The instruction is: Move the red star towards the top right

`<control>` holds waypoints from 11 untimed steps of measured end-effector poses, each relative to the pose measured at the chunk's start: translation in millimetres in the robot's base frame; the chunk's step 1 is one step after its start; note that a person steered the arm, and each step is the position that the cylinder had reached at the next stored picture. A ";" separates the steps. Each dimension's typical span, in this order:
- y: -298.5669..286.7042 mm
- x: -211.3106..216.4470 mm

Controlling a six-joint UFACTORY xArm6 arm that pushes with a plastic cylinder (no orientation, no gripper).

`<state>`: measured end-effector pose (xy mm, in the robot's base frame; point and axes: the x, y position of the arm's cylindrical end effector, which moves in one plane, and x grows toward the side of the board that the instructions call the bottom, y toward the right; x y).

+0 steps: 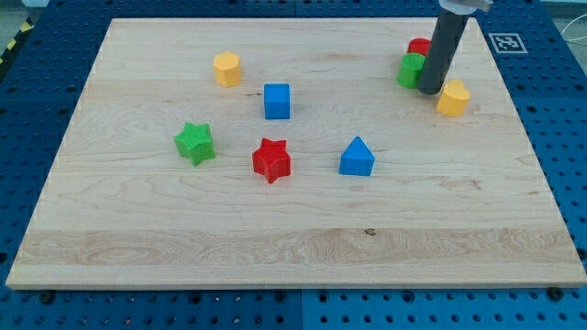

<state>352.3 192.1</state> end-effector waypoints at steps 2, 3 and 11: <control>-44.2 43.8; -120.3 65.0; -182.8 152.8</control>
<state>505.2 9.3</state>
